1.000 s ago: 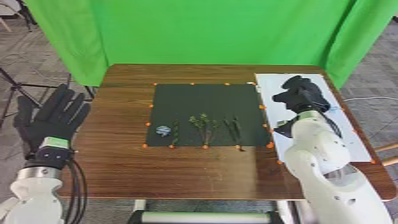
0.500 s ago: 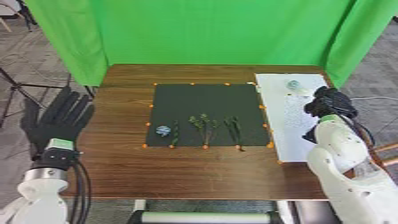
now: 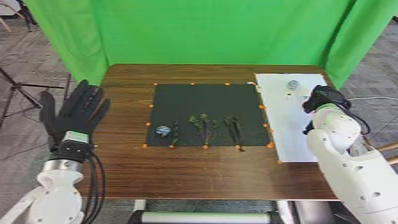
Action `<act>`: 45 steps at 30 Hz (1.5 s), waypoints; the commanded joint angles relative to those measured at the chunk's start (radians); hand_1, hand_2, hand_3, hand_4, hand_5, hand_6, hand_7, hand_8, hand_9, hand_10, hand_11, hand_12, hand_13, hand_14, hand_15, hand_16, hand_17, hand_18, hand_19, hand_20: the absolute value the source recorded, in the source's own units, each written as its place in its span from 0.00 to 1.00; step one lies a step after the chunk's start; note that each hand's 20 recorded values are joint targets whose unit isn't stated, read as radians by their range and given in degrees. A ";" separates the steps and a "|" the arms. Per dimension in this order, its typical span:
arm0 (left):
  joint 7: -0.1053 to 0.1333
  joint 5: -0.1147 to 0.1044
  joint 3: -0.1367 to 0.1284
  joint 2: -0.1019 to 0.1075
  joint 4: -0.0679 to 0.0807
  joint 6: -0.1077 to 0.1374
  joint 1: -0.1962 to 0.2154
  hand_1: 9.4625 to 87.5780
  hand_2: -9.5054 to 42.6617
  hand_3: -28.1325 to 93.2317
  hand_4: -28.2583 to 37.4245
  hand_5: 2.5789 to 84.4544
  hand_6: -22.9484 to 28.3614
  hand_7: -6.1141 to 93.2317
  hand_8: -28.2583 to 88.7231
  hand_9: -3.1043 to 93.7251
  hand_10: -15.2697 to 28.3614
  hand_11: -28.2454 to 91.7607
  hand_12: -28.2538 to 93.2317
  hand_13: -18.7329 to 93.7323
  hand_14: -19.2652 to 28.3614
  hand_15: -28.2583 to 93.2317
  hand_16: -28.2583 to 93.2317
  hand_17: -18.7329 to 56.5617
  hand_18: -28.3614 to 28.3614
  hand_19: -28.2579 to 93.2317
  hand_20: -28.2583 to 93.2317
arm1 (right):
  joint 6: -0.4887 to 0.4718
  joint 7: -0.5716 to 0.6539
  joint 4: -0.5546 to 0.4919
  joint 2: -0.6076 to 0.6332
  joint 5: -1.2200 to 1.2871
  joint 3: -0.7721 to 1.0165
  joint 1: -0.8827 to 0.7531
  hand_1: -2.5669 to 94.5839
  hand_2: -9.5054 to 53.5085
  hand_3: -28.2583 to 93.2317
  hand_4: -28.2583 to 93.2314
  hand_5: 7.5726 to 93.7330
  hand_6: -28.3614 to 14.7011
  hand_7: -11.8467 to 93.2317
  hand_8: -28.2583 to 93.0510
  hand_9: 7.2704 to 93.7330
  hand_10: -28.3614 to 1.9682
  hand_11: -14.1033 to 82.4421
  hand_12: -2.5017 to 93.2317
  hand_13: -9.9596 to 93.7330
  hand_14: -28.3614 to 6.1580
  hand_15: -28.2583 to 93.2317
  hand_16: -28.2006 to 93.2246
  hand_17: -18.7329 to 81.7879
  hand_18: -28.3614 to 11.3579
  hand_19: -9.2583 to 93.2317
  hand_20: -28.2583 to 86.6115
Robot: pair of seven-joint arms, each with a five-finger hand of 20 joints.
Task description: Arrange flowers
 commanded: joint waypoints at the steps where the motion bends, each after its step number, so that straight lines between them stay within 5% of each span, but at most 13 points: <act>1: -0.064 0.029 0.009 -0.045 0.007 0.007 -0.020 0.15 0.59 0.74 0.00 0.50 0.58 0.19 0.17 0.39 0.63 0.39 0.31 0.38 0.66 0.48 0.16 0.20 0.71 0.50 0.31 | -0.019 0.020 0.080 -0.011 0.011 -0.010 -0.010 0.55 0.00 0.89 0.00 0.43 0.49 0.23 0.14 0.40 0.47 0.26 0.12 0.75 0.51 0.86 0.44 0.62 0.17 1.00 0.60; 6: -0.060 0.031 0.007 -0.043 0.006 0.013 -0.022 0.15 0.58 0.75 0.00 0.50 0.59 0.19 0.17 0.39 0.63 0.39 0.31 0.37 0.68 0.49 0.17 0.20 0.72 0.50 0.31 | -0.007 0.024 0.086 -0.018 0.022 0.000 -0.048 0.58 0.00 0.87 0.00 0.44 0.48 0.23 0.14 0.41 0.47 0.26 0.12 0.75 0.53 0.84 0.47 0.62 0.18 1.00 0.59; 13: -0.086 0.051 0.006 -0.055 0.009 0.007 -0.031 0.15 0.57 0.76 0.00 0.50 0.58 0.19 0.17 0.39 0.63 0.39 0.31 0.37 0.68 0.50 0.17 0.20 0.72 0.50 0.31 | 0.086 0.001 0.081 -0.025 -0.018 -0.031 -0.074 0.62 0.00 0.83 0.00 0.63 0.62 0.27 0.14 0.69 0.57 0.28 0.16 0.81 0.66 0.69 0.50 0.61 0.20 1.00 0.55; 19: -0.099 0.058 -0.002 -0.060 0.010 -0.001 -0.015 0.16 0.53 0.80 0.00 0.50 0.59 0.20 0.17 0.40 0.65 0.40 0.31 0.39 0.70 0.52 0.17 0.20 0.73 0.51 0.32 | 0.102 -0.010 0.068 -0.030 -0.019 -0.040 -0.096 0.68 0.04 0.80 0.00 0.76 0.66 0.33 0.25 0.88 0.68 0.21 0.37 0.83 0.66 0.72 0.50 0.62 0.22 1.00 0.58; 28: -0.078 0.036 0.010 -0.053 0.007 0.008 -0.014 0.16 0.55 0.77 0.00 0.50 0.59 0.19 0.17 0.40 0.65 0.39 0.31 0.39 0.68 0.51 0.16 0.20 0.73 0.51 0.32 | 0.291 -0.056 -0.077 -0.016 -0.106 -0.059 -0.143 0.67 0.02 0.83 0.00 0.79 0.67 0.35 0.26 0.92 0.67 0.23 0.42 0.85 0.66 0.72 0.50 0.64 0.21 1.00 0.59; 34: -0.070 0.028 0.002 -0.060 0.001 0.016 0.002 0.16 0.56 0.75 0.00 0.41 0.56 0.17 0.17 0.37 0.64 0.37 0.30 0.37 0.66 0.47 0.16 0.20 0.73 0.50 0.31 | 0.354 -0.150 -0.179 -0.052 -0.151 -0.135 -0.096 0.66 0.01 0.86 0.00 0.80 0.66 0.35 0.26 0.93 0.67 0.23 0.43 0.85 0.67 0.71 0.51 0.64 0.21 1.00 0.59; 38: -0.051 0.020 0.001 -0.071 -0.002 0.025 0.018 0.17 0.57 0.73 0.00 0.40 0.56 0.16 0.17 0.37 0.64 0.37 0.30 0.37 0.65 0.46 0.16 0.21 0.72 0.50 0.31 | 0.385 -0.220 -0.152 -0.136 -0.116 -0.256 0.018 0.66 0.01 0.86 0.00 0.80 0.66 0.35 0.26 0.93 0.67 0.23 0.43 0.85 0.68 0.71 0.52 0.64 0.21 1.00 0.60; 45: -0.070 0.026 0.042 -0.079 0.015 0.026 -0.021 0.19 0.58 0.70 0.00 0.40 0.56 0.16 0.17 0.36 0.64 0.37 0.30 0.36 0.64 0.45 0.16 0.21 0.72 0.49 0.31 | 0.328 -0.343 -0.071 -0.268 -0.117 -0.434 0.142 0.66 0.00 0.86 0.00 0.80 0.66 0.35 0.26 0.93 0.67 0.23 0.43 0.85 0.68 0.71 0.52 0.64 0.21 1.00 0.60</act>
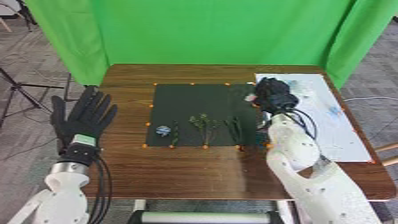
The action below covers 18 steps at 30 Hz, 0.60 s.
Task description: Arrange flowers
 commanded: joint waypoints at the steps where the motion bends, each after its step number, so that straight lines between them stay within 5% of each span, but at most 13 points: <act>1: -0.016 -0.001 0.045 -0.021 0.014 0.010 -0.036 0.19 0.58 0.70 0.00 0.40 0.56 0.16 0.17 0.36 0.64 0.37 0.30 0.36 0.64 0.45 0.16 0.21 0.72 0.49 0.31 | -0.054 -0.141 0.069 -0.203 0.018 -0.173 0.161 0.66 0.00 0.86 0.00 0.80 0.66 0.35 0.26 0.93 0.67 0.23 0.43 0.85 0.68 0.71 0.52 0.64 0.21 1.00 0.60; 8: -0.031 0.002 0.113 -0.010 0.031 0.004 -0.094 0.19 0.58 0.70 0.00 0.41 0.56 0.16 0.17 0.36 0.64 0.37 0.30 0.36 0.64 0.45 0.16 0.21 0.72 0.49 0.31 | -0.148 -0.187 0.234 -0.282 0.043 -0.243 0.266 0.66 0.00 0.85 0.00 0.79 0.66 0.35 0.26 0.92 0.68 0.22 0.43 0.83 0.68 0.70 0.54 0.63 0.22 1.00 0.59; 18: -0.065 0.005 0.133 -0.003 0.043 0.001 -0.126 0.17 0.58 0.71 0.00 0.41 0.56 0.16 0.17 0.36 0.63 0.36 0.30 0.36 0.64 0.44 0.17 0.21 0.71 0.49 0.31 | -0.064 -0.125 0.401 -0.345 -0.062 -0.316 0.286 0.64 0.00 0.84 0.01 0.76 0.65 0.36 0.25 0.89 0.67 0.22 0.41 0.83 0.68 0.69 0.54 0.63 0.22 1.00 0.58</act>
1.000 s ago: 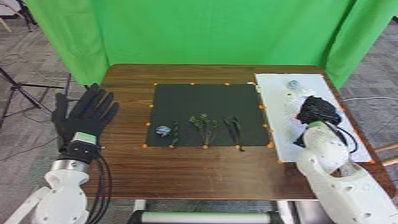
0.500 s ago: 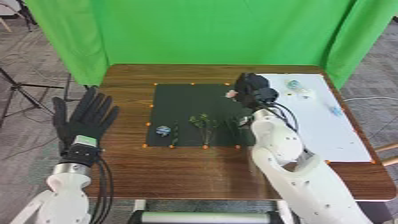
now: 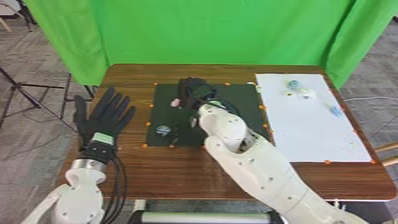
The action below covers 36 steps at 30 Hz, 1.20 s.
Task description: Arrange flowers
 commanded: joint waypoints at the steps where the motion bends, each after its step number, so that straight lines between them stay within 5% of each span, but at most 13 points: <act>1: -0.041 0.007 0.005 0.002 0.009 -0.005 -0.022 0.17 0.58 0.71 0.00 0.41 0.56 0.16 0.17 0.36 0.63 0.36 0.30 0.36 0.64 0.44 0.17 0.21 0.71 0.49 0.31 | 0.071 0.059 0.068 -0.039 -0.092 -0.029 -0.018 0.65 0.00 0.84 0.01 0.76 0.65 0.36 0.25 0.89 0.68 0.22 0.41 0.83 0.68 0.70 0.54 0.63 0.22 1.00 0.58; 11: -0.051 0.010 -0.002 -0.003 0.013 -0.003 -0.029 0.17 0.58 0.72 0.00 0.41 0.57 0.16 0.17 0.36 0.64 0.36 0.31 0.36 0.64 0.44 0.17 0.21 0.72 0.49 0.31 | 0.030 0.038 0.068 -0.046 -0.121 -0.033 -0.053 0.65 0.00 0.83 0.01 0.75 0.64 0.35 0.24 0.88 0.65 0.23 0.41 0.83 0.69 0.69 0.54 0.63 0.21 1.00 0.58; 13: -0.054 0.005 -0.001 -0.007 0.008 0.020 -0.027 0.18 0.58 0.71 0.00 0.42 0.57 0.16 0.17 0.37 0.64 0.37 0.31 0.37 0.64 0.45 0.17 0.20 0.72 0.49 0.31 | 0.042 0.041 0.069 -0.043 -0.114 -0.040 -0.053 0.65 0.00 0.83 0.00 0.75 0.63 0.35 0.24 0.88 0.64 0.22 0.41 0.83 0.68 0.69 0.54 0.63 0.21 1.00 0.58; 14: -0.056 0.000 0.001 -0.010 0.005 0.053 -0.035 0.17 0.58 0.72 0.00 0.42 0.57 0.17 0.17 0.37 0.64 0.38 0.31 0.37 0.66 0.47 0.17 0.20 0.72 0.50 0.31 | 0.040 0.044 0.071 -0.042 -0.109 -0.043 -0.047 0.65 0.00 0.83 0.00 0.76 0.63 0.35 0.24 0.88 0.64 0.22 0.40 0.83 0.69 0.69 0.54 0.63 0.21 1.00 0.58; 18: -0.050 -0.001 -0.005 -0.008 0.008 0.042 -0.032 0.16 0.58 0.74 0.00 0.45 0.59 0.19 0.16 0.38 0.66 0.41 0.31 0.38 0.70 0.54 0.16 0.19 0.73 0.52 0.32 | 0.056 0.051 0.071 -0.039 -0.088 -0.046 -0.036 0.64 0.00 0.84 0.00 0.74 0.63 0.34 0.24 0.86 0.63 0.21 0.38 0.83 0.71 0.69 0.55 0.63 0.20 1.00 0.58; 36: -0.020 -0.018 -0.017 -0.001 -0.009 0.045 0.001 0.16 0.51 0.80 0.00 0.46 0.58 0.22 0.15 0.39 0.66 0.45 0.30 0.38 0.70 0.58 0.13 0.19 0.74 0.54 0.31 | 0.000 0.067 -0.029 -0.008 -0.060 -0.033 -0.041 0.60 0.00 0.87 0.00 0.69 0.62 0.31 0.14 0.73 0.48 0.31 0.20 0.83 0.74 0.67 0.56 0.64 0.19 1.00 0.57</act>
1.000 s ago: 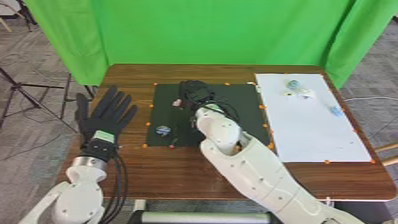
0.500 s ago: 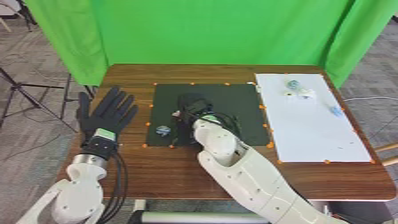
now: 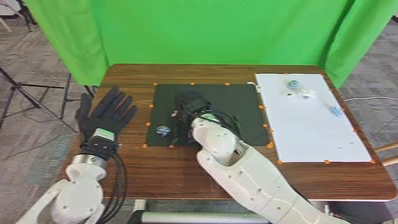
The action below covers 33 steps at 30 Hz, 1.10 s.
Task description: Arrange flowers
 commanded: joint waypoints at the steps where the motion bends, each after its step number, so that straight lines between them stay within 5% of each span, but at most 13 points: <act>1: 0.014 -0.008 -0.018 0.001 -0.016 0.007 0.028 0.16 0.51 0.81 0.00 0.46 0.58 0.22 0.15 0.39 0.66 0.45 0.30 0.38 0.70 0.58 0.13 0.19 0.74 0.54 0.31 | -0.024 0.022 -0.062 0.019 0.027 0.015 0.008 0.60 0.00 0.87 0.00 0.69 0.62 0.31 0.13 0.72 0.48 0.31 0.20 0.83 0.73 0.66 0.56 0.64 0.19 1.00 0.56; 8: 0.020 -0.022 -0.032 -0.006 -0.024 0.014 0.049 0.16 0.51 0.82 0.00 0.46 0.58 0.23 0.15 0.39 0.66 0.45 0.30 0.38 0.70 0.58 0.13 0.19 0.74 0.55 0.30 | -0.106 0.044 -0.164 0.040 0.077 0.068 -0.005 0.53 0.00 0.88 0.00 0.64 0.57 0.28 0.13 0.69 0.42 0.30 0.19 0.82 0.66 0.69 0.53 0.64 0.19 1.00 0.57; 12: 0.018 -0.011 -0.046 -0.005 -0.030 0.009 0.065 0.16 0.51 0.82 0.00 0.46 0.58 0.23 0.15 0.39 0.66 0.44 0.30 0.38 0.70 0.58 0.13 0.19 0.74 0.54 0.30 | -0.164 0.060 -0.253 0.083 0.113 0.126 -0.034 0.51 0.00 0.87 0.00 0.60 0.54 0.26 0.14 0.65 0.38 0.29 0.19 0.80 0.58 0.72 0.48 0.63 0.17 1.00 0.57; 13: 0.037 -0.020 -0.050 -0.001 -0.039 0.012 0.078 0.16 0.51 0.82 0.00 0.46 0.58 0.23 0.15 0.39 0.66 0.44 0.30 0.38 0.70 0.58 0.13 0.19 0.74 0.54 0.30 | -0.177 0.061 -0.272 0.094 0.124 0.142 -0.036 0.50 0.00 0.87 0.00 0.60 0.53 0.25 0.14 0.65 0.38 0.29 0.19 0.80 0.57 0.72 0.47 0.63 0.17 1.00 0.57; 19: 0.035 -0.011 -0.065 0.003 -0.043 -0.008 0.088 0.16 0.50 0.82 0.00 0.46 0.58 0.22 0.15 0.38 0.66 0.43 0.30 0.38 0.70 0.57 0.14 0.19 0.74 0.54 0.30 | -0.116 0.154 -0.359 0.234 0.169 0.272 -0.083 0.48 0.00 0.85 0.01 0.57 0.51 0.24 0.15 0.62 0.35 0.28 0.18 0.78 0.54 0.74 0.43 0.62 0.16 1.00 0.55; 25: 0.062 -0.008 -0.101 0.010 -0.064 -0.005 0.127 0.16 0.51 0.81 0.00 0.45 0.58 0.21 0.16 0.38 0.65 0.42 0.30 0.38 0.70 0.55 0.15 0.19 0.74 0.53 0.30 | -0.077 0.244 -0.317 0.395 0.163 0.397 -0.121 0.45 0.00 0.87 0.03 0.54 0.50 0.23 0.15 0.55 0.33 0.26 0.18 0.75 0.51 0.75 0.43 0.60 0.16 1.00 0.53; 33: 0.103 -0.022 -0.113 0.020 -0.072 -0.003 0.155 0.15 0.53 0.80 0.00 0.45 0.58 0.21 0.16 0.38 0.65 0.41 0.31 0.38 0.70 0.55 0.16 0.19 0.74 0.53 0.31 | -0.118 0.356 -0.257 0.533 0.275 0.560 -0.168 0.44 0.00 0.88 0.02 0.50 0.47 0.23 0.15 0.47 0.33 0.24 0.17 0.73 0.46 0.74 0.40 0.60 0.15 1.00 0.56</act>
